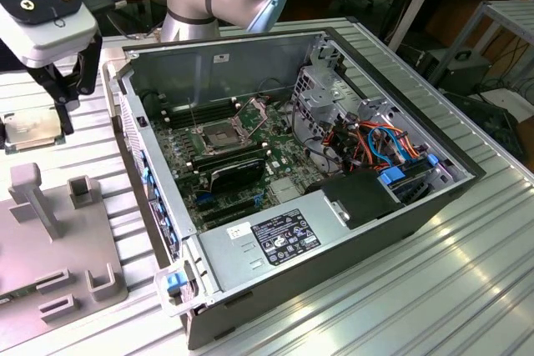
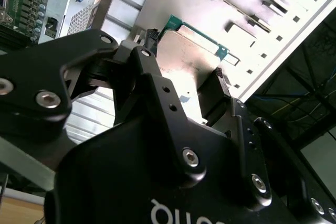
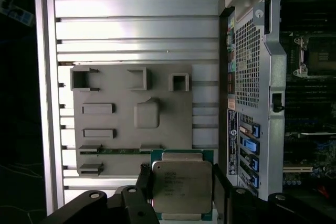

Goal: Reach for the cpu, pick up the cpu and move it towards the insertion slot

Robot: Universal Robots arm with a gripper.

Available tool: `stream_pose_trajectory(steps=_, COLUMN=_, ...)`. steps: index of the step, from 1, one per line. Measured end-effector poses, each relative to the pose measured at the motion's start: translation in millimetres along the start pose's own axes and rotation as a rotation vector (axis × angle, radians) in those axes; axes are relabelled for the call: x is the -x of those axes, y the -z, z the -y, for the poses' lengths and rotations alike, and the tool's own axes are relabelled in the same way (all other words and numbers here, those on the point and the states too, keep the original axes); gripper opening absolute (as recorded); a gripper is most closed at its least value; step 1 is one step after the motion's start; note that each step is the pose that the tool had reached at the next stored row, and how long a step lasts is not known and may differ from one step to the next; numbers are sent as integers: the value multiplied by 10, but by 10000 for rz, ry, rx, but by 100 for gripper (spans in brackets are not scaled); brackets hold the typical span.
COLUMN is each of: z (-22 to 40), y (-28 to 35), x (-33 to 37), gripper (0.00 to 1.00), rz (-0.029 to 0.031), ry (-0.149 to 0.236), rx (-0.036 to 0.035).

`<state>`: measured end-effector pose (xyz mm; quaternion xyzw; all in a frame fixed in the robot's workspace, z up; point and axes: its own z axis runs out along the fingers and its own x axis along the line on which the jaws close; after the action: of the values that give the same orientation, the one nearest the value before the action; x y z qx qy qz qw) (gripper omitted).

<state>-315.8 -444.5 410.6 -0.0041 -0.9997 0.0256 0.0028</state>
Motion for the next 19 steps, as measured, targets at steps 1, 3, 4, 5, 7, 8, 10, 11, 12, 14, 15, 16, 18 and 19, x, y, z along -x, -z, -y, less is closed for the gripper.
stream_pose_trajectory(steps=1, z=0, y=0, x=9, gripper=55, rz=0, ry=0, rx=0)
stream_pose_trajectory(steps=3, z=0, y=0, x=30, gripper=55, rz=0, ry=0, rx=1)
stream_pose_trajectory(steps=4, z=0, y=0, x=47, gripper=55, rz=0, ry=0, rx=0)
stream_pose_trajectory(steps=5, z=-1, y=0, x=58, gripper=55, rz=0, ry=0, rx=0)
stream_pose_trajectory(steps=7, z=-1, y=0, x=84, gripper=55, rz=0, ry=0, rx=0)
stream_pose_trajectory(steps=8, z=-1, y=0, x=93, gripper=55, rz=0, ry=-1, rx=0)
stream_pose_trajectory(steps=10, z=-1, y=0, x=119, gripper=55, rz=0, ry=-1, rx=0)
stream_pose_trajectory(steps=11, z=-1, y=0, x=130, gripper=55, rz=0, ry=-1, rx=1)
stream_pose_trajectory(steps=12, z=-1, y=1, x=143, gripper=55, rz=0, ry=0, rx=0)
stream_pose_trajectory(steps=14, z=-1, y=1, x=167, gripper=55, rz=0, ry=0, rx=0)
stream_pose_trajectory(steps=15, z=-2, y=1, x=178, gripper=55, rz=0, ry=0, rx=0)
stream_pose_trajectory(steps=16, z=-2, y=1, x=193, gripper=55, rz=0, ry=0, rx=0)
stream_pose_trajectory(steps=18, z=-2, y=0, x=220, gripper=55, rz=0, ry=0, rx=0)
stream_pose_trajectory(steps=19, z=-2, y=1, x=233, gripper=55, rz=0, ry=-1, rx=0)
